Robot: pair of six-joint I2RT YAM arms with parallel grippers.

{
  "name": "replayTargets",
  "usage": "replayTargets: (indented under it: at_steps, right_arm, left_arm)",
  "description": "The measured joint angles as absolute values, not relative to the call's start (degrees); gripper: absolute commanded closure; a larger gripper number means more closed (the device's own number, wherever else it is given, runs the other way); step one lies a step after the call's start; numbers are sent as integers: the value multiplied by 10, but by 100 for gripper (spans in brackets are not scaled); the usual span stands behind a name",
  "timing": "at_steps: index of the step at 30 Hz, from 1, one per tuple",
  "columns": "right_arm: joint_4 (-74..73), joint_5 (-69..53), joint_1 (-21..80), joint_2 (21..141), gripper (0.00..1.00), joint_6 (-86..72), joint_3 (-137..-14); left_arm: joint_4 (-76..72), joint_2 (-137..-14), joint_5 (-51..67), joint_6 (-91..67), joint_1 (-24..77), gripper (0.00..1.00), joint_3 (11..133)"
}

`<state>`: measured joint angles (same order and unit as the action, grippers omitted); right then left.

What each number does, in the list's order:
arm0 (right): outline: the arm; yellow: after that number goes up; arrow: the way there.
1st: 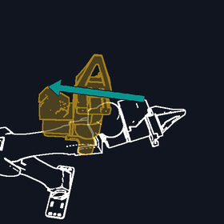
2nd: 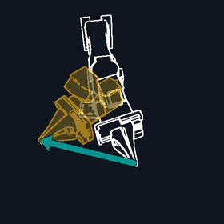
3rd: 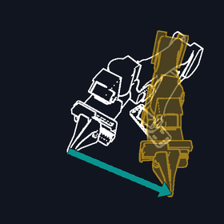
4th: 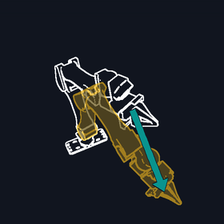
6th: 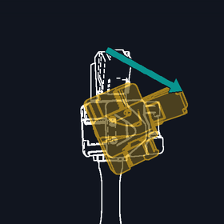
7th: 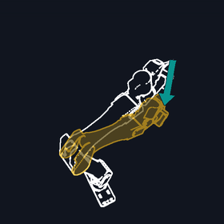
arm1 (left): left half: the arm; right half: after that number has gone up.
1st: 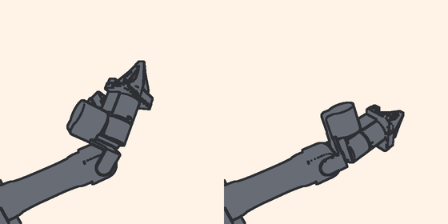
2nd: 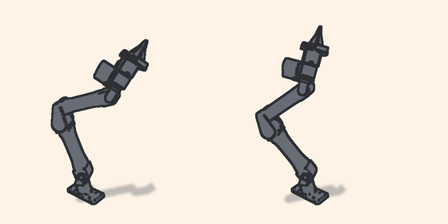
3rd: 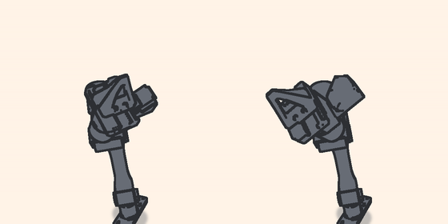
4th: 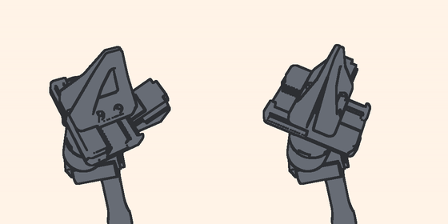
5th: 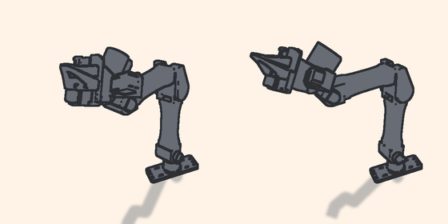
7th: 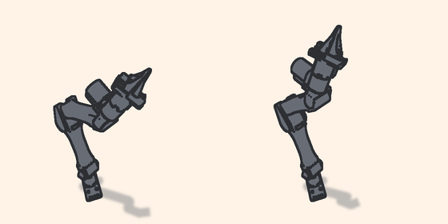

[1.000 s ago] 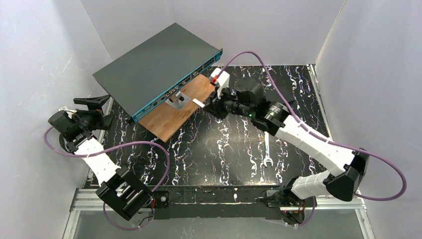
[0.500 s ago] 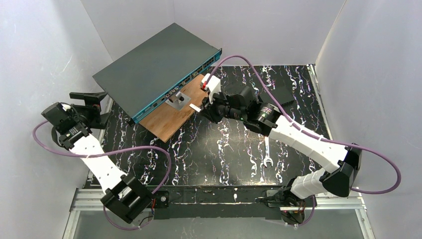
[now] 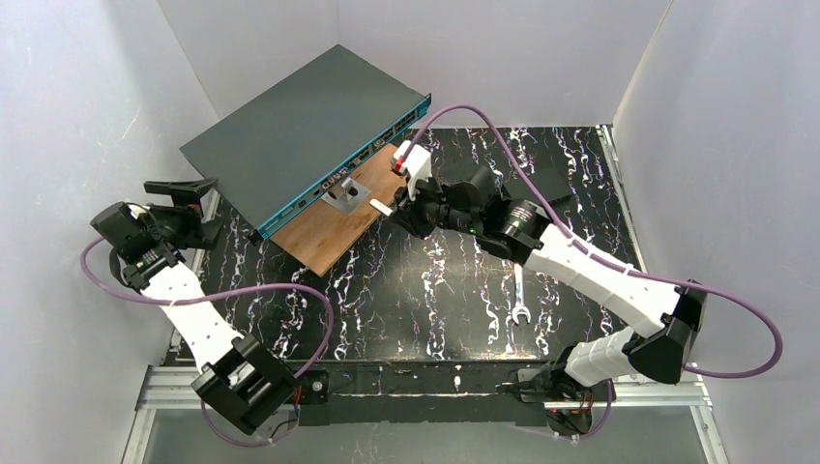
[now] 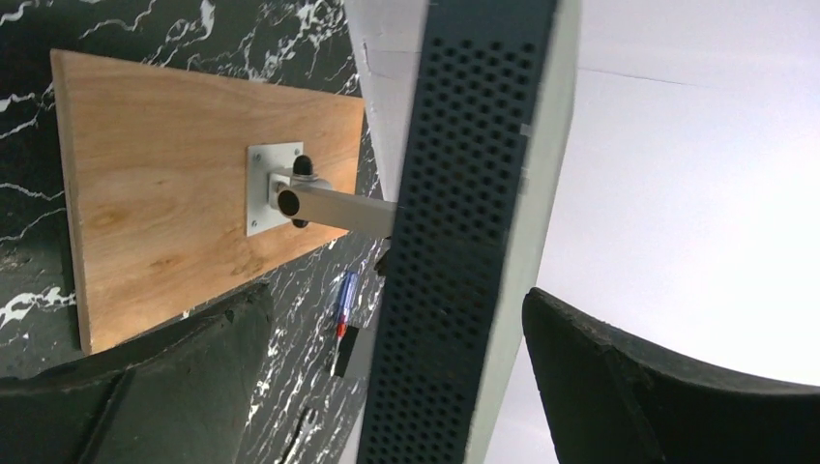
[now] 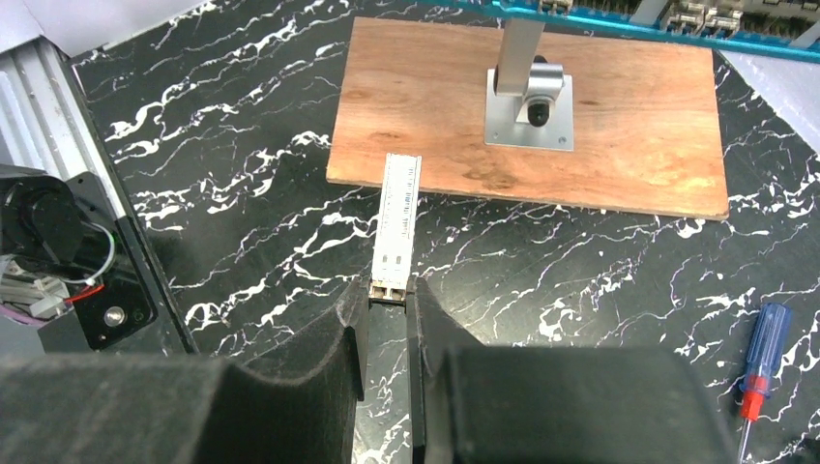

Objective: Insert the plug into the switch port
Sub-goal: Insert the connector into the switch port.

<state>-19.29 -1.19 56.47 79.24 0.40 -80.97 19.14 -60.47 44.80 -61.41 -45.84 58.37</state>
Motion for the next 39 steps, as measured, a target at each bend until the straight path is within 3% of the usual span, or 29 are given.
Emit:
replayTargets:
  at_steps: [6,17,20,26,30,34,39]
  right_arm:
    - [-196,-8,581,803,99,4,-845]
    - [-197,40,627,883,99,4,-923]
    - [-206,51,635,907,99,1,-949]
    - [-237,72,637,937,99,-15,-997]
    - [-256,84,637,955,99,-19,-1035]
    - [-274,96,637,985,99,-23,-1080]
    - [-303,104,637,1031,99,-28,-1137]
  left_arm:
    - [158,-621,464,-629,-447,5,565]
    - [30,-658,518,-677,-426,22,525]
    - [9,-667,527,-683,-409,31,525]
    - [-27,-671,542,-694,-388,59,526]
    - [-30,-672,545,-700,-386,69,526]
    - [-30,-674,547,-696,-387,90,528]
    - [-30,-681,556,-693,-388,98,532]
